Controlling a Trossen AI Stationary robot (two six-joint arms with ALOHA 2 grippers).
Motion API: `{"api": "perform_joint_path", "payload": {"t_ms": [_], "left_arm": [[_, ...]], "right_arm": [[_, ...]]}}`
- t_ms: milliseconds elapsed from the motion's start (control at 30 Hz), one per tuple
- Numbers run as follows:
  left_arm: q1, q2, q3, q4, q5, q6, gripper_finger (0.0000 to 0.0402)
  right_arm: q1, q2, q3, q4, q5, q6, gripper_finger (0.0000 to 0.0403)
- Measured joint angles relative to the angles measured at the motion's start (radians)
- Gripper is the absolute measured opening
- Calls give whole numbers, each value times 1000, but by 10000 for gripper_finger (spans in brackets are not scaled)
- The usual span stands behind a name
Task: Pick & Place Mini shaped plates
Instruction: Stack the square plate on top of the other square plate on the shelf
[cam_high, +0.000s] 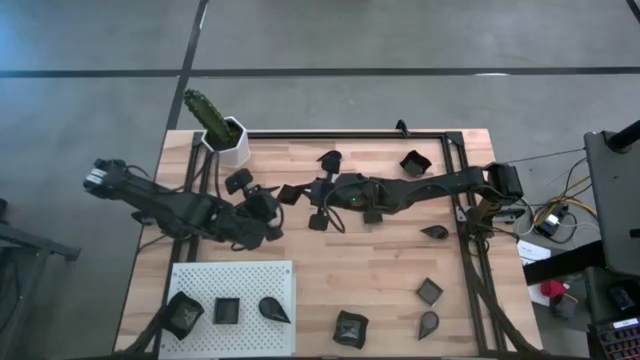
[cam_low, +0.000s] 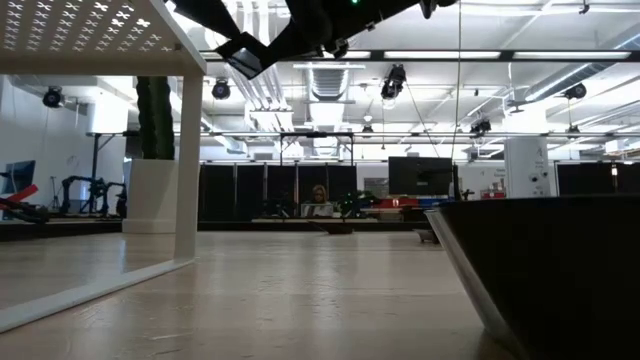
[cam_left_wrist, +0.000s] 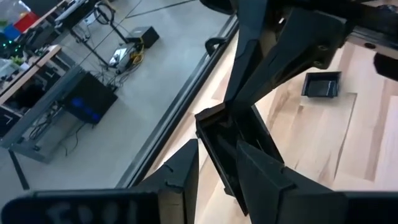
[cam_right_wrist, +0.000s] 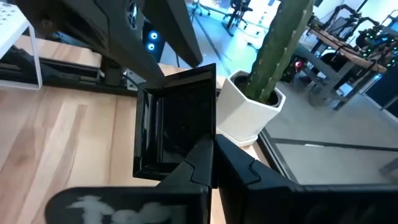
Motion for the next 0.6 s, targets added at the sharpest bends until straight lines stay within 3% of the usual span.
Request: {"api": "perform_joint_path", "payload": {"t_ms": [600], "left_arm": [[41, 4, 0, 0, 0, -32, 99]], "right_arm": [[0, 0, 0, 19, 0, 0, 8]]}}
